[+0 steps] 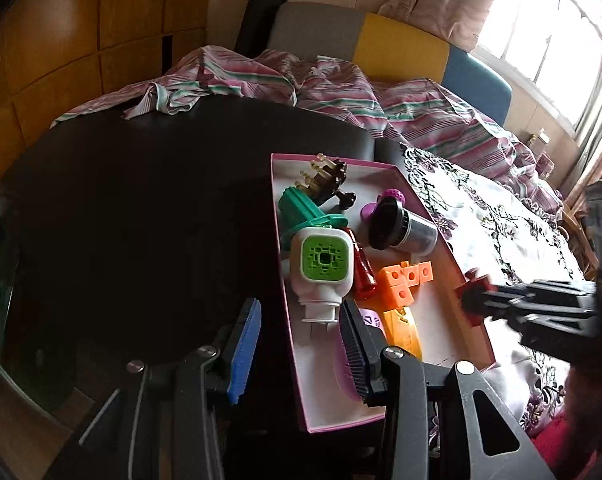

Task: Organize rigid objects
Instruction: 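Carry the red block into the tray with the right gripper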

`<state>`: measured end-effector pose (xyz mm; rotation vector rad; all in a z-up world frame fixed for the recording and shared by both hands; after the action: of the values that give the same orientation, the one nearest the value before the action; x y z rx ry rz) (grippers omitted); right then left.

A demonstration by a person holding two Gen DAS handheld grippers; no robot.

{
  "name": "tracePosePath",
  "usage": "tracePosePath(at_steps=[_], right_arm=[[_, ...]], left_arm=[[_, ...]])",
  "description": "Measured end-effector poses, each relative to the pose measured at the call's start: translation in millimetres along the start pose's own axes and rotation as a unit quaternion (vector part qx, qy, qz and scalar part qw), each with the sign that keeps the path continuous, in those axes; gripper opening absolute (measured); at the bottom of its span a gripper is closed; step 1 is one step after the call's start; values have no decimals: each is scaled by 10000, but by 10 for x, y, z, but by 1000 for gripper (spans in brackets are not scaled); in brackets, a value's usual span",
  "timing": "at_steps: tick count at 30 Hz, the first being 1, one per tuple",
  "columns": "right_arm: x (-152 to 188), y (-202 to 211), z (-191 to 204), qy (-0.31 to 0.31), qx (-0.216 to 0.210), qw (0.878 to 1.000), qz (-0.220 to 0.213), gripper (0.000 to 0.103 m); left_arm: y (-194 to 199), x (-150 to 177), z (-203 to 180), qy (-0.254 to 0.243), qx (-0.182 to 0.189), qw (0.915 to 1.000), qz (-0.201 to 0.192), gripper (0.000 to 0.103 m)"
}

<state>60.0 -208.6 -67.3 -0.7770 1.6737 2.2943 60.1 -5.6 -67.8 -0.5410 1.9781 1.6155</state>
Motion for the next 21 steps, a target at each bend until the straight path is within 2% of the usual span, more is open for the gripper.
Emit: tracePosePath(at_steps=[2, 9, 12, 21], right_arm=[[-13, -135, 10, 6, -88, 9998, 200, 14], [21, -566, -44, -4, 265, 9980, 568, 15], [35, -563, -83, -85, 249, 9984, 497, 24], [35, -411, -153, -266, 277, 9989, 274, 26]], left_arm=[[-10, 12, 11, 14, -2, 10000, 16, 42], [-52, 35, 24, 18, -31, 10000, 72, 43], [-66, 40, 26, 37, -45, 10000, 80, 47], [-53, 39, -10, 7, -85, 9999, 77, 50]])
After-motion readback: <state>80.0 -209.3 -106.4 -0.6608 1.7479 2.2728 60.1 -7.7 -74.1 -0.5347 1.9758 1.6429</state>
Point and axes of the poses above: each gripper's, at about its wrist camera, not at the fingertips, and y roughly against the way its jaws point, z to its left, x to its underside, the point moved 2 cm from there along -y, roughly the way its jaws point, and after that the axes turned 3 degrees about -x, right-handed, at the moved point
